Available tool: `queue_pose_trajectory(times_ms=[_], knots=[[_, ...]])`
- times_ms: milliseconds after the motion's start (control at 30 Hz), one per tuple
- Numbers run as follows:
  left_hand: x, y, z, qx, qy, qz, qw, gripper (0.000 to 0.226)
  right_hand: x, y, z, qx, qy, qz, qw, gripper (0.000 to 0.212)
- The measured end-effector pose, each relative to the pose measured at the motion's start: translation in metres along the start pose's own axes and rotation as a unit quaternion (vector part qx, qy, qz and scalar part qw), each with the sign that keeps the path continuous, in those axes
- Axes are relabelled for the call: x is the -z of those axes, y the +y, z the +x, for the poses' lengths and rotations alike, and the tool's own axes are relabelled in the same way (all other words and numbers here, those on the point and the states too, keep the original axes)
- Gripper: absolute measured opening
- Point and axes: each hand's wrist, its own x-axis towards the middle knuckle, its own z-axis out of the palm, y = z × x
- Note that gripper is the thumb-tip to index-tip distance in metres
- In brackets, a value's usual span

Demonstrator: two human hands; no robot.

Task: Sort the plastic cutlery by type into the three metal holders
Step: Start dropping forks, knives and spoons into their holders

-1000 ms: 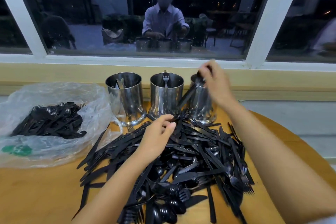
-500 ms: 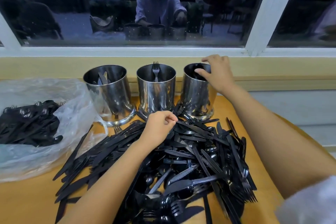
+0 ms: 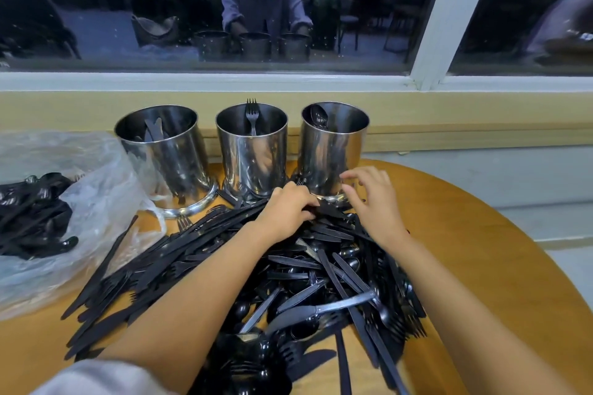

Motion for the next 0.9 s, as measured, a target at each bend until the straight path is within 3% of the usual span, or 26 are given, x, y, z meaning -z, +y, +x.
queue_pose_trajectory(times_ms=[133, 300, 400, 500, 667, 700, 800, 900], knots=[[0.008, -0.002, -0.013, 0.004, 0.122, -0.146, 0.982, 0.015, -0.002, -0.005, -0.014, -0.017, -0.019, 0.017, 1.0, 0.019], [0.037, 0.004, -0.038, 0.078, 0.232, -0.357, 0.902, 0.019, -0.011, -0.02, -0.024, -0.023, -0.135, 0.01, 0.99, 0.013], [0.048, -0.001, -0.054, 0.116, 0.28, -0.455, 0.837, 0.025, -0.021, -0.026, -0.024, -0.035, -0.161, 0.002, 0.986, 0.014], [0.054, -0.007, -0.068, 0.176, 0.286, -0.525, 0.782, 0.032, -0.03, -0.034, -0.022, -0.048, -0.177, 0.014, 0.983, 0.015], [0.061, -0.017, -0.084, 0.257, 0.198, -0.665, 0.673, 0.025, -0.045, -0.057, -0.014, -0.083, -0.234, -0.026, 0.968, 0.022], [0.063, -0.018, -0.089, 0.257, 0.188, -0.668, 0.672, 0.024, -0.046, -0.061, -0.012, -0.095, -0.252, -0.04, 0.962, 0.025], [0.062, -0.02, -0.103, 0.256, 0.182, -0.628, 0.712, 0.026, -0.048, -0.069, -0.006, -0.123, -0.27, -0.051, 0.954, 0.028], [0.058, -0.026, -0.115, 0.256, 0.19, -0.613, 0.723, 0.027, -0.043, -0.073, 0.001, -0.115, -0.221, -0.017, 0.968, 0.021]])
